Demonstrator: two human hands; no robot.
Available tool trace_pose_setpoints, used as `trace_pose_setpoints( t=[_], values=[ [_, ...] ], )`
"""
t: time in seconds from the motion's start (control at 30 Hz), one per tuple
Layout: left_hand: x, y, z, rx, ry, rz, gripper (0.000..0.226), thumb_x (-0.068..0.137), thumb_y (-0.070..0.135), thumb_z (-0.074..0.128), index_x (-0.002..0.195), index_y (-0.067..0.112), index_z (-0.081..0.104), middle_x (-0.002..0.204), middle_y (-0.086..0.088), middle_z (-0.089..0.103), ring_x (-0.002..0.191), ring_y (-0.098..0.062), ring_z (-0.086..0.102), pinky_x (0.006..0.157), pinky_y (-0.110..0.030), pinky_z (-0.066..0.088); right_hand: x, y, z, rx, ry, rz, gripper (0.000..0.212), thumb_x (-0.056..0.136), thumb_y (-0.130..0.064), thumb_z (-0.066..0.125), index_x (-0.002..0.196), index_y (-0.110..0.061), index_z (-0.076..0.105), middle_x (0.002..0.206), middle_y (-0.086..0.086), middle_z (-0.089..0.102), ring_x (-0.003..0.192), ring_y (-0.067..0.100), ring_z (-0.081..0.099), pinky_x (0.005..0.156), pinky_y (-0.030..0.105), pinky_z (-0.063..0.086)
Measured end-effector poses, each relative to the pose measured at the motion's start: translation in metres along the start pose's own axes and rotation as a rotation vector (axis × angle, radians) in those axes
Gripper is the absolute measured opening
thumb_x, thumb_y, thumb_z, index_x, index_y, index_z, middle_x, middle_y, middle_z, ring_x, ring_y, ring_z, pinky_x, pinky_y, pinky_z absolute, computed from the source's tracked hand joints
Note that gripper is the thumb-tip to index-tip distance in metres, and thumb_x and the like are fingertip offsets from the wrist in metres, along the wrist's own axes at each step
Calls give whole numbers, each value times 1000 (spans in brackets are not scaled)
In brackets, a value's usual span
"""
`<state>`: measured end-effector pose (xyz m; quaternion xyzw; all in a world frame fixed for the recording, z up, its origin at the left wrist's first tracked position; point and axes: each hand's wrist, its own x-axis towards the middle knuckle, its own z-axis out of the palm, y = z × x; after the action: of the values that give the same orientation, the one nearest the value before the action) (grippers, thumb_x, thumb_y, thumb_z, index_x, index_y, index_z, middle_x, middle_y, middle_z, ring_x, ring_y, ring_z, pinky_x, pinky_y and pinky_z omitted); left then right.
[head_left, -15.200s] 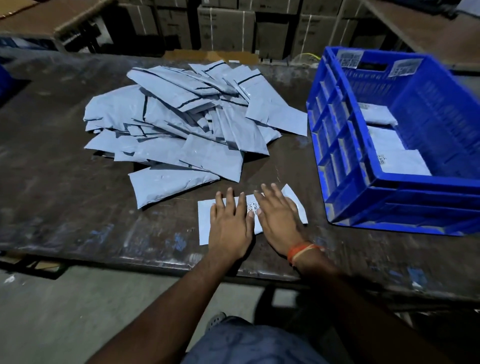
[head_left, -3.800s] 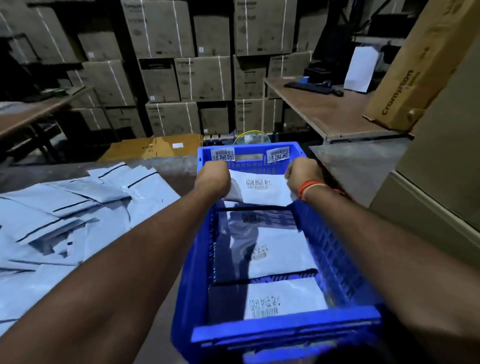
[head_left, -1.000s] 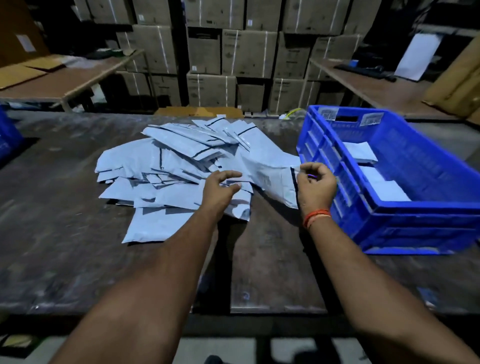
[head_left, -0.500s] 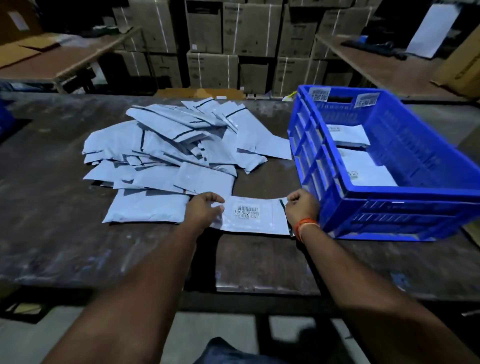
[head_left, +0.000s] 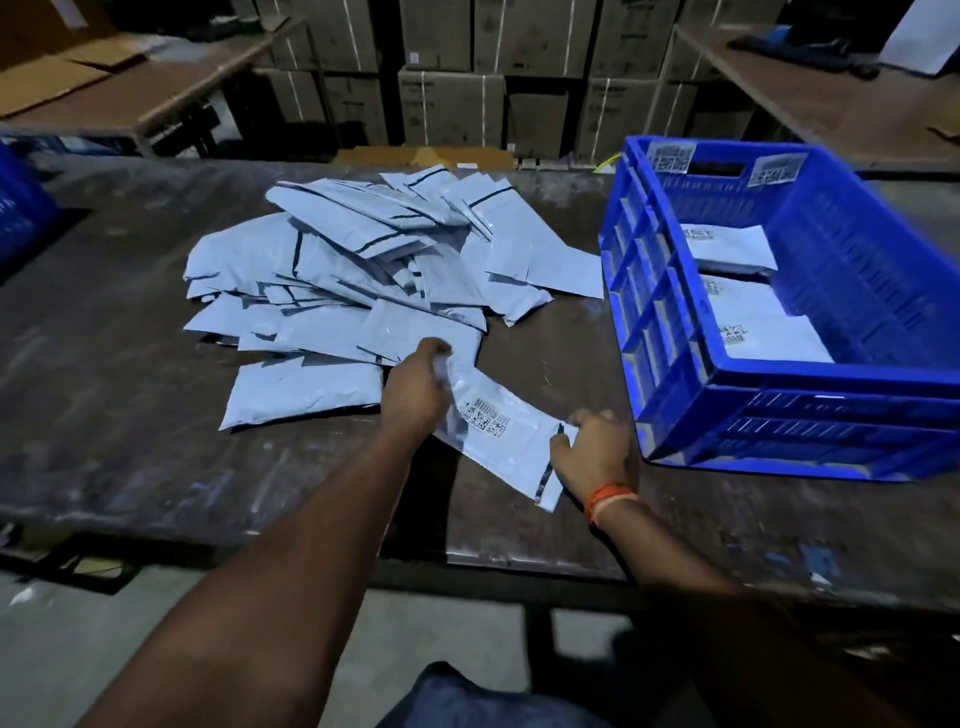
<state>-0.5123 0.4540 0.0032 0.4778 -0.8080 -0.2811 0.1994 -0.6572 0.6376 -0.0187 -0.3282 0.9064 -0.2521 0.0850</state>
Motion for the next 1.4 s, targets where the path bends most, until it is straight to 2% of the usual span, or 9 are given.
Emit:
trace_pose_setpoints(
  t=[0.2,0.33,0.4,0.5,0.57,0.7,1.03,1.23,1.4],
  values=[
    [29,53,9,145,-108,352,79,75,11,60,146,39,40,124,-10,62,121,-35,52,100,-44,46,-60,-5,20,-79,53,-134,23,76,-39,55,80,-18,62,84,8,61,77,33,61,68,35,49],
    [33,91,18,229,-209,550,83,86,9,61,157,33,28,149,2,49,143,-25,34,118,-62,18,-78,-21,30,71,-123,-458,16,79,-38,51,73,-23,52,73,2,54,70,27,56,63,36,48],
    [29,95,20,219,-49,506,76,86,10,60,154,32,35,152,0,42,140,-27,38,116,-62,23,-75,-24,27,127,-124,-536,15,79,-32,51,67,-24,47,68,2,53,66,27,55,59,36,46],
    [15,73,20,131,93,191,51,88,24,63,137,24,53,138,-9,46,126,-34,46,100,-49,45,-50,-17,16,190,68,-447,19,77,-24,45,71,-17,62,70,6,59,67,28,55,63,36,46],
    [-3,55,22,222,-23,33,58,86,47,65,135,22,50,133,-13,43,124,-36,44,96,-47,46,-22,-12,2,155,139,-357,20,77,-18,47,79,-15,67,76,8,60,71,30,56,68,36,47],
    [-35,28,33,436,-253,46,103,60,80,70,142,29,35,130,-11,41,125,-35,39,99,-49,42,24,-14,-16,116,160,-259,17,80,-11,57,89,-16,71,88,8,62,86,32,59,78,36,51],
    [-31,-10,27,320,-449,603,96,76,49,64,158,17,28,161,-8,30,147,-31,21,122,-45,20,18,-6,-7,114,105,-199,19,77,-7,62,92,-13,73,92,10,66,88,33,61,84,35,50],
    [-60,-16,40,298,-154,229,71,95,57,26,157,23,27,164,-9,24,151,-32,16,121,-57,16,-4,8,-1,-182,50,-152,34,82,-27,57,114,-19,67,113,5,57,107,31,47,89,42,49],
    [-68,-43,36,423,-226,413,61,101,48,21,157,22,27,167,-8,15,154,-29,5,121,-58,13,-30,13,-4,-330,36,-158,35,82,-33,56,114,-20,63,110,5,54,107,29,49,84,41,47]
  ],
)
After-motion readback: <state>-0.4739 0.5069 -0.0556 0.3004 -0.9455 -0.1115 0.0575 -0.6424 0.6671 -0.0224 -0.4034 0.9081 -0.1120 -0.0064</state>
